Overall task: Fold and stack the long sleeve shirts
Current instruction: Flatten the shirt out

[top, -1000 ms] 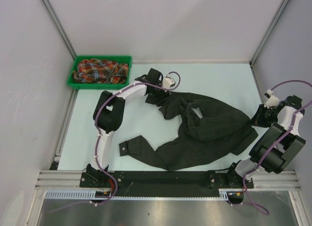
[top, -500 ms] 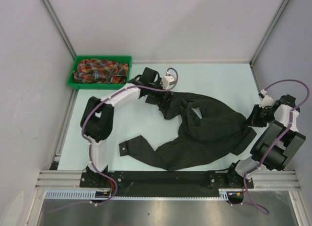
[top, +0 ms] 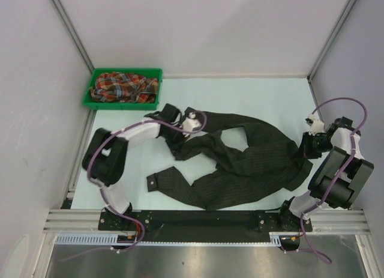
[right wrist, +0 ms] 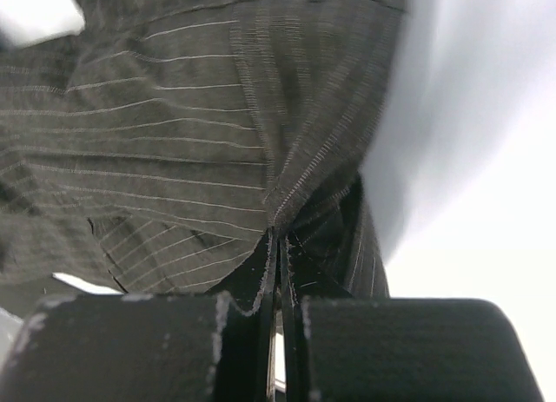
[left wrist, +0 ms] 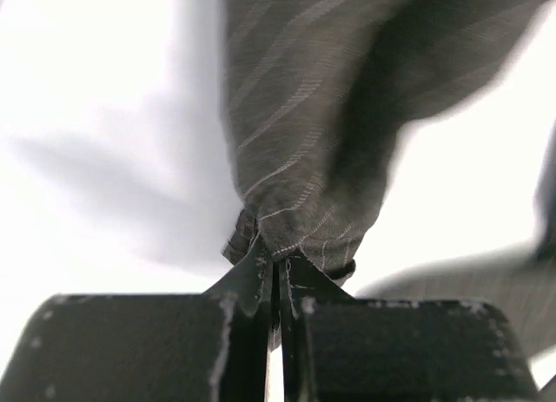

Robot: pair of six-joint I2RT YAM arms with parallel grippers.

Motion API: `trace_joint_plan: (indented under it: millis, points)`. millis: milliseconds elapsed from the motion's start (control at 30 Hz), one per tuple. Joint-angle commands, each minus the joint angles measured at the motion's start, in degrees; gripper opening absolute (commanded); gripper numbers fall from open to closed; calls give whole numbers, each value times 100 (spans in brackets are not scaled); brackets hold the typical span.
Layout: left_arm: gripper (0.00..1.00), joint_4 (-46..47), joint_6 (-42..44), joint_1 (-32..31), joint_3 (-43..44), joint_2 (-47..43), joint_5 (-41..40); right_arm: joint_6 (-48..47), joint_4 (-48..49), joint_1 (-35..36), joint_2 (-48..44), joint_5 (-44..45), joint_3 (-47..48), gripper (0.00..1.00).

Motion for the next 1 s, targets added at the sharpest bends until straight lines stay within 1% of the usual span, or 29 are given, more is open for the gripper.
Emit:
trace_joint_plan:
  millis: [0,67,100,133,167,200,233,267,300,333,367,400,433,467,500,533,600,633,700,733,833,933,967]
  points:
    - [0,-701,1117,599,-1152,-1131,-692,-142,61,501,179,70,-185,0]
    - [0,-779,1389,872,-1241,-1299,-791,-134,114,756,232,149,-212,0]
    - [0,-893,1495,1195,-1024,-1273,-713,-160,114,818,284,166,-212,0]
    - [16,-1060,1575,1355,-830,-1247,-373,-282,88,888,302,201,-194,0]
    - [38,-1227,1550,1470,-602,-1159,-248,-405,-78,897,346,210,-159,1]
    - [63,-1254,1506,1576,-139,-1115,-98,-519,-201,889,416,202,-115,6]
    - [89,-1246,1436,1577,75,-1080,103,-616,-307,819,434,167,-28,21]
    - [95,-1046,1139,1568,277,-940,184,-834,-534,775,452,123,51,31]
    - [97,-887,893,1533,671,-843,193,-924,-658,722,443,79,122,40]
    - [98,-720,647,1515,892,-677,193,-1020,-755,652,417,-17,218,56]
    - [98,-518,218,1515,1155,-501,263,-1099,-939,538,399,-70,437,64]
    - [98,-395,-30,1506,1611,-116,237,-1161,-975,476,382,-106,534,70]
    - [99,-254,-276,1506,1824,79,202,-1162,-1002,432,347,-193,649,81]
    - [99,-122,-609,1489,2061,290,167,-1144,-1002,379,338,-272,806,87]
    - [99,-69,-778,1428,2507,736,88,-1040,-967,379,338,-334,877,92]
    - [99,-33,-919,1375,2729,931,18,-917,-889,396,346,-395,930,96]
    - [100,-7,-1166,1244,3308,1336,-166,-627,-669,536,443,-457,1079,97]
    - [100,-15,-1245,1199,3459,1677,-263,-460,-572,607,487,-475,1115,99]
    - [99,-24,-1377,1094,3793,1908,-517,-205,-133,825,601,-440,1150,100]
    - [99,-16,-1412,1058,3864,2109,-597,14,173,923,662,-379,1151,100]
    - [99,-24,-1395,918,4032,2374,-931,401,587,1257,917,-265,1151,100]
    - [99,-33,-1246,795,4041,2489,-1159,796,1377,1520,1242,-63,1177,100]
    - [99,-24,-1220,733,4058,2567,-1247,885,1502,1582,1347,-10,1221,100]
